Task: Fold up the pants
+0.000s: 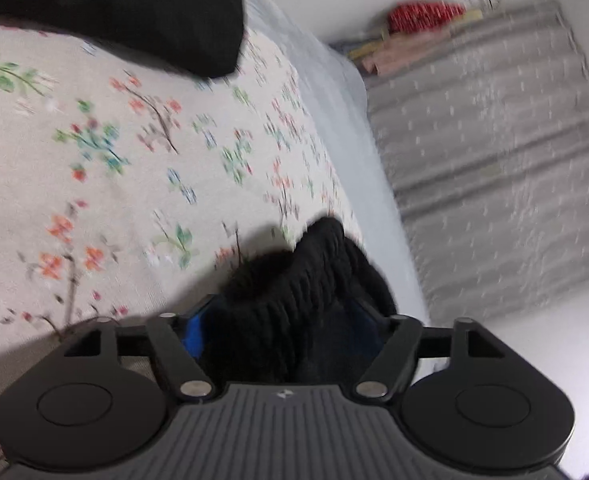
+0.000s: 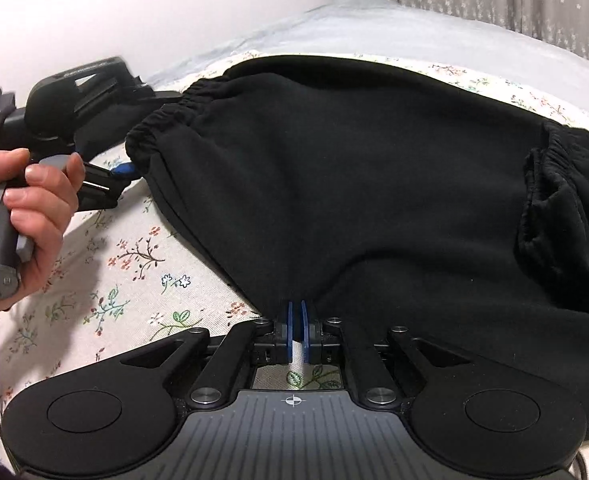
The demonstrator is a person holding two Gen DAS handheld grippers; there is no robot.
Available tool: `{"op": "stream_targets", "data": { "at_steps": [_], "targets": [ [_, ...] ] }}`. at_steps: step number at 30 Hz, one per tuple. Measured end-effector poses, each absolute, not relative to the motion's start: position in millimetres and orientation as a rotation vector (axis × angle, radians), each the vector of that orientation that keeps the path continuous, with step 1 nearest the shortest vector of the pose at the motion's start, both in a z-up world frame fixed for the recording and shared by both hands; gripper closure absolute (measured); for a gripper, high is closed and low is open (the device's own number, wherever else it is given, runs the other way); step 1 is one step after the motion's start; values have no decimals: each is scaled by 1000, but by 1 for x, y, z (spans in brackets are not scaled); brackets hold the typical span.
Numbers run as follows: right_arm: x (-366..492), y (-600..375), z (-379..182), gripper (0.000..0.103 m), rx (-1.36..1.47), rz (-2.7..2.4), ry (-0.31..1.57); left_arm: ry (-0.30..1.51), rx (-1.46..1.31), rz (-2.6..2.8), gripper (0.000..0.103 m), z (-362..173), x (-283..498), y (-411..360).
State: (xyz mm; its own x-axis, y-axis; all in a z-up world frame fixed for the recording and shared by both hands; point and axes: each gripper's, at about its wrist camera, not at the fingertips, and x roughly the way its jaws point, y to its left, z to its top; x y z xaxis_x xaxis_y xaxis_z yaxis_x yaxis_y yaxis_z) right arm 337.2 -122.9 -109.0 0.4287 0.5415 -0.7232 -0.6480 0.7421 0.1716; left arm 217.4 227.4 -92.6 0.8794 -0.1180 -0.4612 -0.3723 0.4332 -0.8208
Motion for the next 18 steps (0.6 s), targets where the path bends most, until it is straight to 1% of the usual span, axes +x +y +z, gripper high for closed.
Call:
{"op": "stream_targets", "data": {
  "at_steps": [2,4,5,6,7,8,10,13,16,17,18],
  "targets": [
    [330,-116,-109,95,-184,727,822,499,-1068,159,3,-92,225,217],
    [321,-112,-103,95,-227,709,792,495,-1020,175,2,-89,231,208],
    [315,-116,-98,95,-229,705,788,495,-1006,176,6,-88,233,205],
    [307,-125,-91,94,-201,712,791,499,-997,175,18,-89,235,204],
    [298,-141,-83,94,-147,729,778,515,-990,183,26,-91,237,204],
    [287,-158,-76,92,-99,739,763,543,-989,199,43,-93,240,204],
    [268,-198,-62,87,-32,732,753,542,-1010,208,47,-98,240,207],
    [263,-263,-44,86,101,667,791,516,-1010,222,54,-88,237,205],
    [276,-322,-25,84,244,589,747,463,-904,224,57,-57,238,190],
    [278,-337,-21,79,250,543,721,440,-881,218,58,-44,239,182],
    [279,-352,-18,78,257,492,700,414,-853,206,60,-30,241,172]
  ]
}}
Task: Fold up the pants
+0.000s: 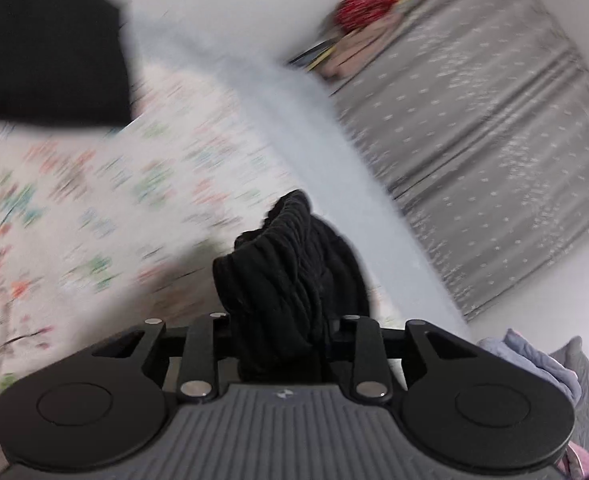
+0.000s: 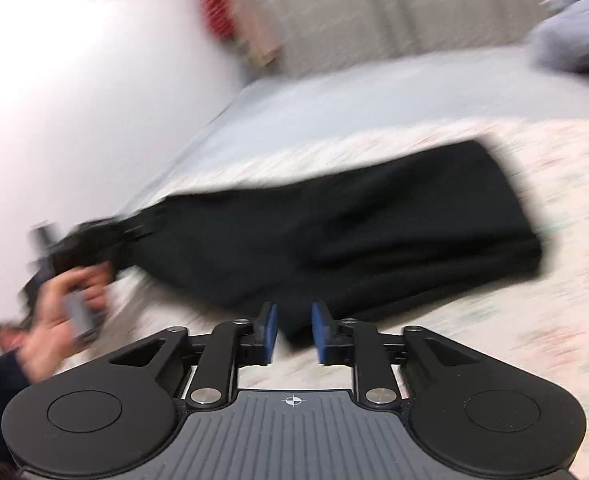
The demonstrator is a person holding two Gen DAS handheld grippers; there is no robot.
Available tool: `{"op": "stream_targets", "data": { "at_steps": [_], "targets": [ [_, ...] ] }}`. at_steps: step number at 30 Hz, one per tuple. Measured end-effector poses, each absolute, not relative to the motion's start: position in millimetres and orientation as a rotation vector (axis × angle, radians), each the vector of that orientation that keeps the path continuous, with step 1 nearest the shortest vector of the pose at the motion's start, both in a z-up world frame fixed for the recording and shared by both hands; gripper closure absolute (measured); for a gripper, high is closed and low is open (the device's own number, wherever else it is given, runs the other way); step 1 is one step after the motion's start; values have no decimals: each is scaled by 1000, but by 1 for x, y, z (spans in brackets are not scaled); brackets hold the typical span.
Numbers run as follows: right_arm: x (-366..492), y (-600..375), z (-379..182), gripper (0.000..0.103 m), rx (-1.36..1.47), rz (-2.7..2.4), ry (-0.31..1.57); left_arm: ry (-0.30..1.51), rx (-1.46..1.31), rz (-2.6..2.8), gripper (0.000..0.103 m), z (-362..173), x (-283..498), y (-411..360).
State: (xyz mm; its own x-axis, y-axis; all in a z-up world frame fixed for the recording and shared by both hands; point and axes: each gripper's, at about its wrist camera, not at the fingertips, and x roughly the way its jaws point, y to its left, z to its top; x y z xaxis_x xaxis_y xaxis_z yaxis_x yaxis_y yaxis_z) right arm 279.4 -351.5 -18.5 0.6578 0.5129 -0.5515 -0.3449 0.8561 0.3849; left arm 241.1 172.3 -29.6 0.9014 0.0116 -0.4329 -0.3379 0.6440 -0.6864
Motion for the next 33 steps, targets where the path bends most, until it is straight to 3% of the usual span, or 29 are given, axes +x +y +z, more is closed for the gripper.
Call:
{"op": "stream_targets", "data": {
  "at_steps": [7,12,21,28,33],
  "targets": [
    [273,-421,-9,78,426,393,614,298,-513,87,60,60,282,46],
    [267,-457,-1,78,505,378,574,276,-361,-20,62,77,308,-64],
    [276,-526,-7,78,675,308,585,393,-108,-148,63,11,349,-237],
    [283,-538,-20,78,706,242,633,468,4,-184,62,-50,355,-285],
    [285,-539,-29,78,723,217,663,490,-74,-316,39,-50,346,-281]
  ]
}}
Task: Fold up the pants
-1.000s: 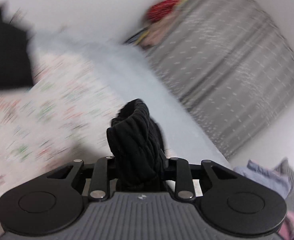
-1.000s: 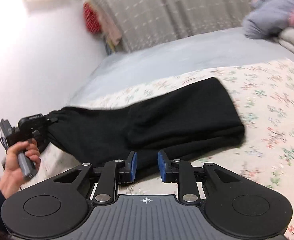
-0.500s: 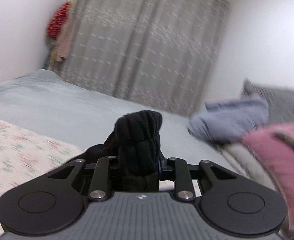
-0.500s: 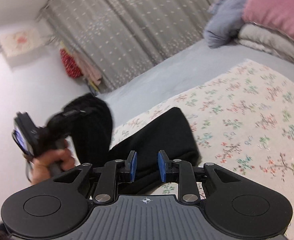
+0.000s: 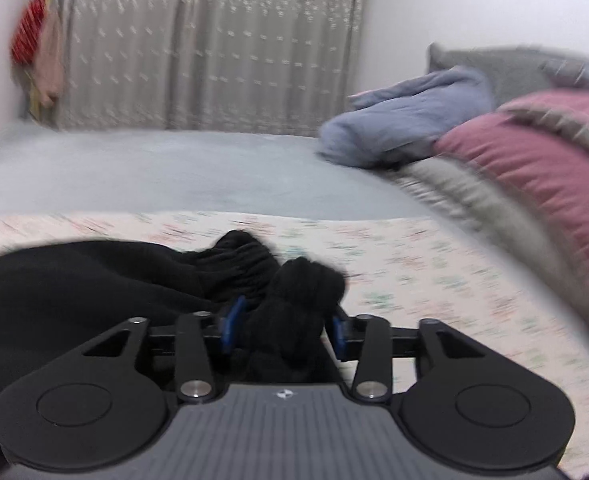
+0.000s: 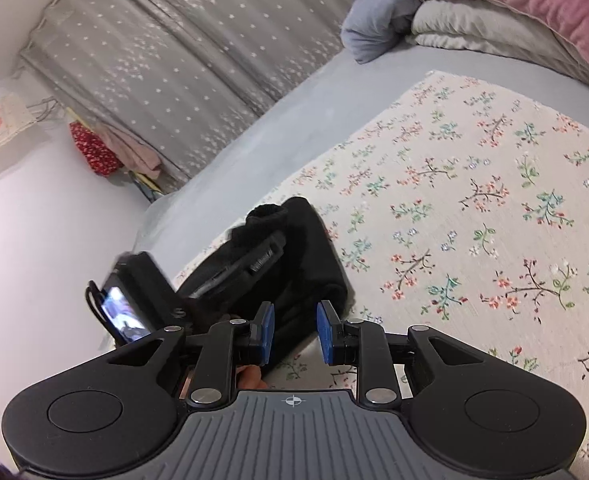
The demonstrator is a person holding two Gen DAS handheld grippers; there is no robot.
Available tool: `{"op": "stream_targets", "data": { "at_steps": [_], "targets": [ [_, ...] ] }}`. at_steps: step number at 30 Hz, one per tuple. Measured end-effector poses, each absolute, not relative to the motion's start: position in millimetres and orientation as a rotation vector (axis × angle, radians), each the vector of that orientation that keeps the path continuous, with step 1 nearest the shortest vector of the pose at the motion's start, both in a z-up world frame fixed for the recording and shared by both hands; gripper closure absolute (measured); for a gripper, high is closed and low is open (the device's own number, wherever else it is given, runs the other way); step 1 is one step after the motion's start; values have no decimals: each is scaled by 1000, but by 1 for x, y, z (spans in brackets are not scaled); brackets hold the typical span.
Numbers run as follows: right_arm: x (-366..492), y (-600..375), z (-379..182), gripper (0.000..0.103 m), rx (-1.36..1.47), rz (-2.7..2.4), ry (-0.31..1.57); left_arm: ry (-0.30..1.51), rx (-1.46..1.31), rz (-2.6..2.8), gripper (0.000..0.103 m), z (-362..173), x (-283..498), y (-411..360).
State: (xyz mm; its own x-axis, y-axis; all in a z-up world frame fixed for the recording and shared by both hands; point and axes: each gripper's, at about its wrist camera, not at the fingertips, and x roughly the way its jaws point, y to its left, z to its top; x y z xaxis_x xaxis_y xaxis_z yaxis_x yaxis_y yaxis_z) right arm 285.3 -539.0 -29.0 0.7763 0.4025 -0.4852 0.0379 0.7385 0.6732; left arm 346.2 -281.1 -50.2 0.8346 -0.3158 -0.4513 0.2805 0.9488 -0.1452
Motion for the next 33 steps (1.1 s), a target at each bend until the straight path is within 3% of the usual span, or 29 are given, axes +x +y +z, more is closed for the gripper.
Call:
{"op": "stream_targets", "data": {
  "at_steps": [3,9,16,21,25,30,33],
  "targets": [
    [286,-537,-31,77,702,201,666,500,-126,-407,33,-42,338,-278],
    [288,-529,-33,75,607,160,668,484,-164,-339,33,-25,315,-225],
    [301,-498,-34,76,512,207,656,569,-457,-170,38,-53,336,-114],
    [328,-462,-25,75,422,288,594,596,-295,-192,37,-68,341,-138],
    [369,-424,-16,75,362,372,538,603,-327,-229,37,-74,339,-140],
    [441,-375,-47,77,181,428,644,629,-330,-264,42,-64,335,-115],
    [466,-376,-77,86,98,361,706,587,-383,-252,41,-63,324,-90]
  ]
}}
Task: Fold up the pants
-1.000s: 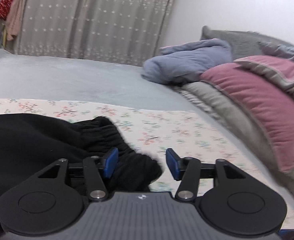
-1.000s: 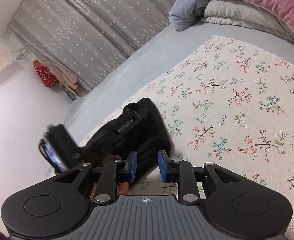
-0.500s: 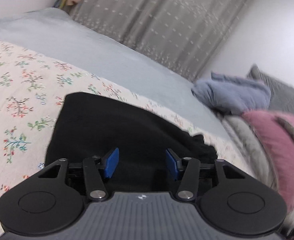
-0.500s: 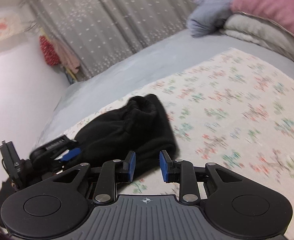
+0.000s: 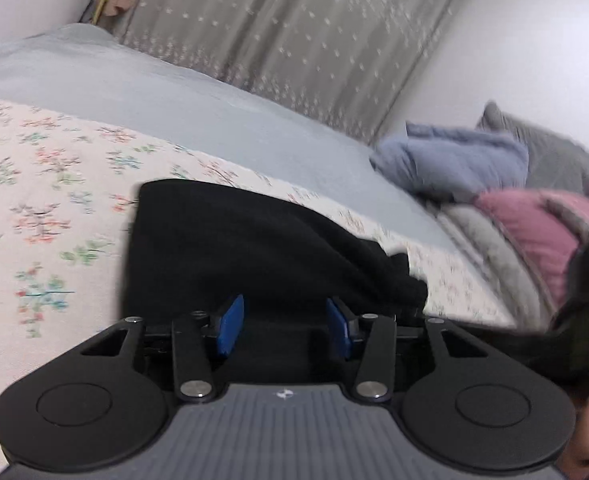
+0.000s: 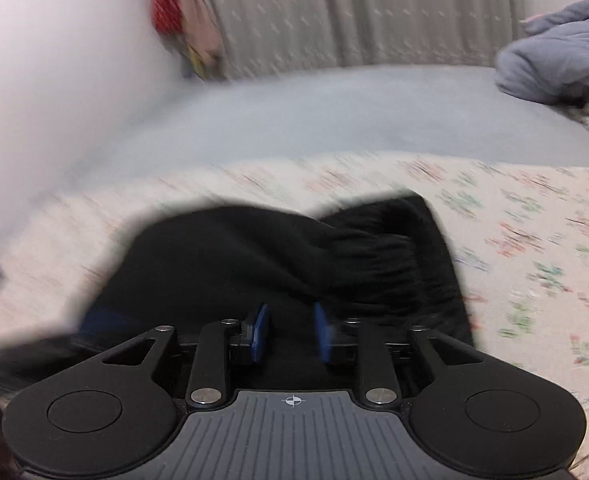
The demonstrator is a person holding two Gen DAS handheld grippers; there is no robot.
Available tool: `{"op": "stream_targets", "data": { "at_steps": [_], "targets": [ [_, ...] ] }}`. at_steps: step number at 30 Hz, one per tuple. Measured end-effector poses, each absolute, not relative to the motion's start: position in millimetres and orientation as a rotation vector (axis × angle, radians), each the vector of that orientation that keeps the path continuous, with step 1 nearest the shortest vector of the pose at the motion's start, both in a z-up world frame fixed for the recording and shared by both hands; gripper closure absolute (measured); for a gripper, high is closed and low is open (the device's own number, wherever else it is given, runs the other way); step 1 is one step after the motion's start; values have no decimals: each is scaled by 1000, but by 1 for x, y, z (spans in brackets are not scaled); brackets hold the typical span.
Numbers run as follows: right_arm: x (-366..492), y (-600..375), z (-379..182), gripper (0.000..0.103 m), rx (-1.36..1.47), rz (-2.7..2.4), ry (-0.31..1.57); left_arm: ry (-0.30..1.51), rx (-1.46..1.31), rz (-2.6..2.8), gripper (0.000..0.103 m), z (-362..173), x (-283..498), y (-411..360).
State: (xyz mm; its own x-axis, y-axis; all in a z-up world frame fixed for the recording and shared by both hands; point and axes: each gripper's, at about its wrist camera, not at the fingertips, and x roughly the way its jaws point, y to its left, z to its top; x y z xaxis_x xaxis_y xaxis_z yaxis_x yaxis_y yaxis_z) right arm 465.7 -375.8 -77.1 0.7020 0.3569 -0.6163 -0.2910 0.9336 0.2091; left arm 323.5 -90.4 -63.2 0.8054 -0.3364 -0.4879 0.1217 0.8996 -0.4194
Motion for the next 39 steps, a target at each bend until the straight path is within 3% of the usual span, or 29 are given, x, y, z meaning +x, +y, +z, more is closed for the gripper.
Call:
{"op": "stream_targets", "data": {
  "at_steps": [6,7,9,11,14,16,22,24,25,26,27,28,32,37,39],
  "targets": [
    [463,-400,-86,88,203,400,683,598,-445,-198,40,-57,323,-76],
    [462,-401,-85,88,202,397,682,583,-467,-178,38,-52,319,-72],
    [457,-404,-85,88,181,394,670,528,-468,-133,21,-42,307,-63],
    [453,-410,-84,88,197,393,656,509,-455,-89,16,-40,304,-54],
    [449,-427,-87,89,275,307,629,652,-497,-123,16,-66,325,-54],
    [454,-427,-97,91,286,286,655,728,-473,-94,11,-91,337,-62],
    [455,-422,-84,89,186,297,679,709,-614,-97,10,-93,330,-47],
    [446,-438,-79,73,265,280,665,710,-670,-95,10,-91,327,-34],
    [438,-447,-77,51,305,257,654,705,-696,-93,10,-90,325,-27],
    [431,-455,-77,13,336,239,648,703,-722,-94,9,-91,324,-23],
    [424,-462,-79,2,367,218,651,702,-751,-98,8,-93,323,-20],
    [420,-470,-83,0,404,215,661,706,-773,-107,7,-95,323,-21],
    [433,-492,-109,0,600,281,749,710,-775,-158,0,-100,331,-37],
    [447,-484,-115,2,657,308,768,708,-737,-183,0,-101,344,-56],
    [446,-469,-111,22,594,327,783,742,-778,-171,28,-104,351,-55]
  ]
}}
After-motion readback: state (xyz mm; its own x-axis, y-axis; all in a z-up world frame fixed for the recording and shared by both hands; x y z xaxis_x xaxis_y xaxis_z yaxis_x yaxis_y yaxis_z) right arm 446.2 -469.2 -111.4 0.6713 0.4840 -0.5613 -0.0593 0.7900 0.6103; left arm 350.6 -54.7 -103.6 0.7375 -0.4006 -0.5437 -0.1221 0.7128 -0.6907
